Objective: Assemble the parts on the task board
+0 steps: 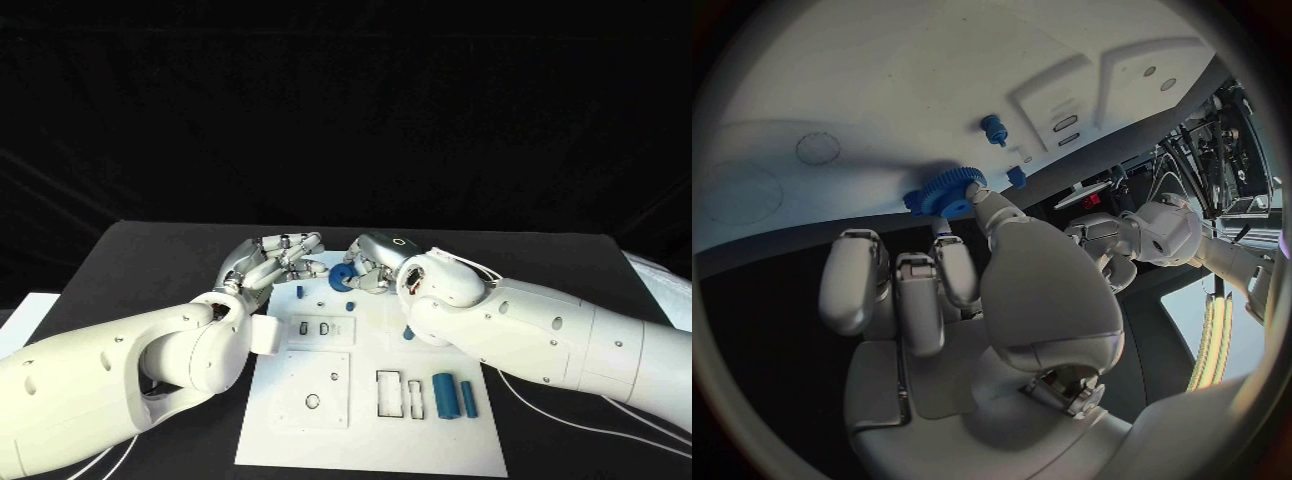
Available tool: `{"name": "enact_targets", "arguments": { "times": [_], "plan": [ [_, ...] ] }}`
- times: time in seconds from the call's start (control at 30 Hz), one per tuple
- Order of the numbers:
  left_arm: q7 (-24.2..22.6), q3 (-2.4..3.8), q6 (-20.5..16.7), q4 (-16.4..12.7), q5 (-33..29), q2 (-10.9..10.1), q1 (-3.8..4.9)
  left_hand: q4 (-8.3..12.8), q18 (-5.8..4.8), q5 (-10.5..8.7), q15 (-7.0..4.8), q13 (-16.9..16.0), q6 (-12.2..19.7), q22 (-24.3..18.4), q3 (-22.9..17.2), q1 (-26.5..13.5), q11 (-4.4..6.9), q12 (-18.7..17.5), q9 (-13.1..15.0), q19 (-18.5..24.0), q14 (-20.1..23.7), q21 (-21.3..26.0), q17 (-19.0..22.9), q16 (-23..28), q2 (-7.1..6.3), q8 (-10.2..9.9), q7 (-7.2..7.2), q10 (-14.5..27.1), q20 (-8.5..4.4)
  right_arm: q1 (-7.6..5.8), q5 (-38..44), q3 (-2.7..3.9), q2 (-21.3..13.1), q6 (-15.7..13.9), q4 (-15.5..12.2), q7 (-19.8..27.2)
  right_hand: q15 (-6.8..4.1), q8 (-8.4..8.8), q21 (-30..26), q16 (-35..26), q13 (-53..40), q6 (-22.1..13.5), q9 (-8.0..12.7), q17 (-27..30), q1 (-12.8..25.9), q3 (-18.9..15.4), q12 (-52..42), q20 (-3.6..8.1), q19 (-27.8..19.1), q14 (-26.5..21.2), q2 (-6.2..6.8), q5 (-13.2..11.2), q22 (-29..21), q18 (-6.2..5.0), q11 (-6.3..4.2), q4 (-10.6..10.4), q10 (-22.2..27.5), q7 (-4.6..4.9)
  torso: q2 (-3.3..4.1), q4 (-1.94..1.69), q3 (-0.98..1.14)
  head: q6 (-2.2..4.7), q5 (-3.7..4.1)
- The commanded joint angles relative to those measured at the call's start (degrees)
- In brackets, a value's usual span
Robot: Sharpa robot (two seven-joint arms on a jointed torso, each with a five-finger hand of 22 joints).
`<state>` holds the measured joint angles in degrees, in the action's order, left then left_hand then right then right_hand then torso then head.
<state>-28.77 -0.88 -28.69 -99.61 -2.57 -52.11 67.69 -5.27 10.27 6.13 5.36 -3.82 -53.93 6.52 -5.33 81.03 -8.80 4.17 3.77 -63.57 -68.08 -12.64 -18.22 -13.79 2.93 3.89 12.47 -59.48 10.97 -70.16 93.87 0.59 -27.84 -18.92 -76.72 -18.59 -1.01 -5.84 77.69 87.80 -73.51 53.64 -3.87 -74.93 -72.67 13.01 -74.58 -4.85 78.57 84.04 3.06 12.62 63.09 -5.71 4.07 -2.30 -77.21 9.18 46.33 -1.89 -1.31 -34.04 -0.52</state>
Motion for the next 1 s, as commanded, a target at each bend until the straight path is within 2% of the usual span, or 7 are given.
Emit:
{"name": "enact_targets", "arguments": {
  "times": [0.03, 0.47, 0.73, 1.0],
  "plan": [
    [-0.32, 0.04, 1.25, -0.12, 0.03, 0.01, 0.05, 0.01, 0.01, 0.12, -0.01, 0.08, 0.14, -0.06, -0.25, 0.46, -0.41, -0.2, -0.09, 0.21, 0.43, 0.2, -0.05, 0.39, -0.2, -0.19, 0.16, 0.09, 0.23, 0.02, 0.76, 0.02, 0.17, 0.01, 0.12, -1.03, 0.6, 0.51, -0.44, -0.4, 0.85, -0.69, 0.06, -9.59, 0.0, 0.3, 0.91, -0.49, 0.05, 4.77, 0.7, -0.27, -0.18, 0.5, 0.04, 0.2, 0.7, 0.07, 0.01, 0.02, 0.04, 0.04, 0.01],
    [-0.28, 0.04, 1.28, -0.12, 0.03, -0.1, 0.06, 0.02, 0.01, 0.12, -0.01, 0.08, 0.15, -0.06, -0.27, 0.45, -0.42, -0.21, -0.09, 0.21, 0.44, 0.2, -0.06, 0.4, -0.22, -0.19, 0.16, 0.11, 0.23, 0.0, -0.01, 0.0, 0.05, 0.37, 0.21, -0.04, 0.86, 0.8, -0.58, -0.64, 1.89, -1.54, -0.05, -9.19, 0.7, 0.08, 2.02, -0.79, -0.15, 4.67, 1.3, -0.19, -0.4, 0.44, 0.3, -0.32, 1.39, 0.29, 0.04, 0.05, 0.09, -0.01, 0.0],
    [-0.31, 0.04, 1.3, -0.14, 0.03, -0.09, 0.06, 0.04, 0.01, 0.11, 0.0, 0.09, 0.18, -0.07, -0.29, 0.43, -0.43, -0.23, -0.1, 0.21, 0.44, 0.22, -0.08, 0.42, -0.25, -0.2, 0.16, 0.13, 0.24, -0.02, -3.34, -0.02, 0.21, 4.48, 0.58, 0.62, 0.73, 0.09, -0.43, -0.54, 0.6, -0.56, -0.29, -9.45, 2.44, -0.63, 0.69, -0.75, -0.08, 4.74, 1.14, 1.08, -0.16, 0.47, 0.1, -1.77, 0.1, 0.02, 0.02, 0.04, 0.05, -0.04, -0.03],
    [-0.3, 0.04, 1.36, -0.14, 0.03, -0.05, 0.06, 0.04, 0.0, 0.1, 0.02, 0.09, 0.22, -0.07, -0.3, 0.36, -0.45, -0.25, -0.1, 0.21, 0.46, 0.24, -0.12, 0.44, -0.31, -0.21, 0.18, 0.17, 0.25, -0.08, -4.78, -0.05, 0.52, 4.41, 1.26, 0.62, 0.75, 0.37, -0.3, -0.42, 0.45, -1.24, -0.14, -9.72, 3.1, -1.33, 0.55, -0.74, -0.01, 4.81, 1.44, 2.62, 0.04, 0.51, 0.16, -2.34, -0.02, 0.11, 0.02, -0.04, 0.03, -0.06, 0.22]
  ]
}}
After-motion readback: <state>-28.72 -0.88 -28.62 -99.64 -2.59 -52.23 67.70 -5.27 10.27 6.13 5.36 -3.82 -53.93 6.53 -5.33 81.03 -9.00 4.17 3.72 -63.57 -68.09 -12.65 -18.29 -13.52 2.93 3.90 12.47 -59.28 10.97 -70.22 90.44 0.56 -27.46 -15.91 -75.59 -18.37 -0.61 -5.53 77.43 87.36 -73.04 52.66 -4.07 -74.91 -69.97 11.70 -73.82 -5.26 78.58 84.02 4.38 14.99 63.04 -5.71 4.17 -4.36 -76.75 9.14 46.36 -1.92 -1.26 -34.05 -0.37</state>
